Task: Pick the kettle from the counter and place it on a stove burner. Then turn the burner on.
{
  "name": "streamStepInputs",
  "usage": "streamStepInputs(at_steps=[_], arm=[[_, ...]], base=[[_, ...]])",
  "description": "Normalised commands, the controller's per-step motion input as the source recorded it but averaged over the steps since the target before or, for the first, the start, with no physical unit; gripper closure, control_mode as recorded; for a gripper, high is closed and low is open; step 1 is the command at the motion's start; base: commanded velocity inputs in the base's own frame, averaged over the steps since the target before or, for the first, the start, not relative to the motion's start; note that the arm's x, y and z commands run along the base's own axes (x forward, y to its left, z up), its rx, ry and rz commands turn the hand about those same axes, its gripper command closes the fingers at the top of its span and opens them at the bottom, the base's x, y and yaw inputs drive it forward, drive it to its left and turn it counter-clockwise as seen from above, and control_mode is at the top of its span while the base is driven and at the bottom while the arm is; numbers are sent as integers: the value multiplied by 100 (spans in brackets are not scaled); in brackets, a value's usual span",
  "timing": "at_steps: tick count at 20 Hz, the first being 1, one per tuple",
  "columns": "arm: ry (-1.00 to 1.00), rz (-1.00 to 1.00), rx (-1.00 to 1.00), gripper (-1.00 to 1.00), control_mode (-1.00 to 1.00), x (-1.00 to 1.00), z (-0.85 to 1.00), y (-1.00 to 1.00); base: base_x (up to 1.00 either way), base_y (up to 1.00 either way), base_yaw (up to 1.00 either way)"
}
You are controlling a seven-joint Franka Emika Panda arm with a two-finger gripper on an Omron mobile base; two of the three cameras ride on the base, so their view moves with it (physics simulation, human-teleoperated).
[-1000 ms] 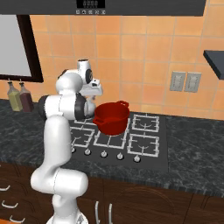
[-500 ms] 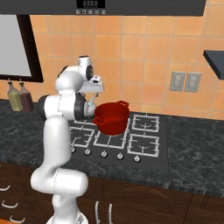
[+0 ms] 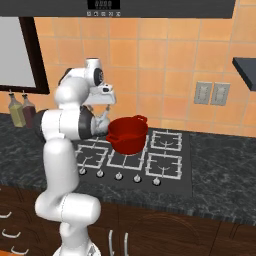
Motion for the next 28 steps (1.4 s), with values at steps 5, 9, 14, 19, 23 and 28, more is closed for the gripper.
streamStepInputs(at_steps=[5, 9, 14, 19, 23, 28], arm=[[0, 0, 0, -100, -100, -100, -4, 0], [4, 0, 0, -100, -100, -100, -27, -2], [14, 0, 1, -100, -100, -84, -56, -11], [5, -5, 0, -100, -100, -36, -12, -33], [6, -9, 0, -100, -100, -17, 0, -54], [8, -2, 2, -100, -100, -6, -13, -20]], base=[[0, 0, 0], [0, 0, 0], [0, 0, 0], [0, 0, 0], [0, 0, 0], [0, 0, 0]])
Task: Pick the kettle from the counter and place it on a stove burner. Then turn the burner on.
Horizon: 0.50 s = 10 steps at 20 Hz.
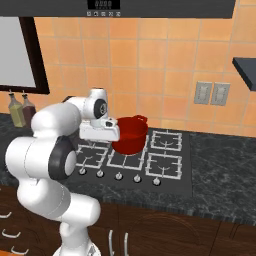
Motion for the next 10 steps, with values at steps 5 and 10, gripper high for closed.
streamStepInputs(at_steps=[5, 10], arm=[[10, 0, 0, -100, -100, -1, -37, 0], [0, 0, 1, -100, -100, 0, -36, 0]], base=[[0, 0, 0], [0, 0, 0]])
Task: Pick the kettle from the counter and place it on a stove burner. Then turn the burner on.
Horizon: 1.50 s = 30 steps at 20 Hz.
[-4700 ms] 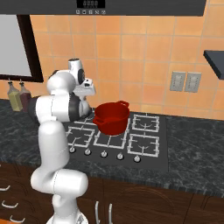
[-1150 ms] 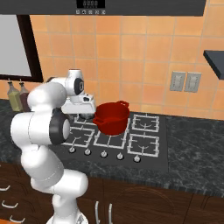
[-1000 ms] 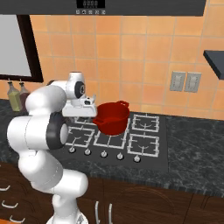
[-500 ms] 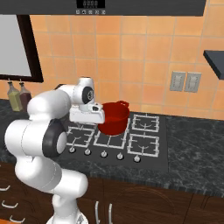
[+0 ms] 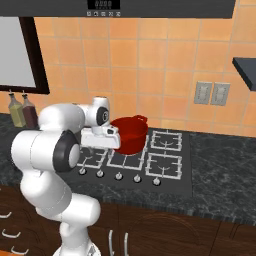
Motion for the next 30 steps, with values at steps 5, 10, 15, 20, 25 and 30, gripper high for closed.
streamStepInputs(at_steps=[5, 10, 15, 20, 25, 30], arm=[[0, 0, 0, -100, -100, 0, -26, 0], [0, 0, 0, -100, -100, 0, -25, 0], [-3, 0, 0, -100, -100, 0, -11, 0], [-7, 0, 0, -100, -100, 0, -13, 0], [-6, 0, 0, -100, -100, 0, -21, 0], [-1, 0, 0, -100, -100, -17, -22, 0]], base=[[0, 0, 0], [0, 0, 0], [0, 0, 0], [0, 0, 0], [0, 0, 0], [0, 0, 0]])
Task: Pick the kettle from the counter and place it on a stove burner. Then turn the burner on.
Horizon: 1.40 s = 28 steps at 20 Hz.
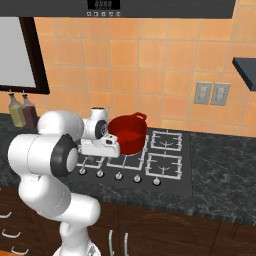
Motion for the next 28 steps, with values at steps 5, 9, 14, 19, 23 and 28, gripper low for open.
streamStepInputs(at_steps=[5, 9, 14, 19, 23, 28], arm=[[0, 0, 0, -100, -100, -8, -17, 0], [0, 0, 0, -100, -100, -3, -21, 0], [0, 0, 0, -100, -100, 0, -22, 0], [-1, 0, 0, -100, -100, -1, -16, 0], [0, 0, 0, -100, -100, -12, -15, 0], [-3, 0, 0, -100, -100, 0, -13, 0]], base=[[0, 0, 0], [0, 0, 0], [0, 0, 0], [0, 0, 0], [0, 0, 0], [0, 0, 0]])
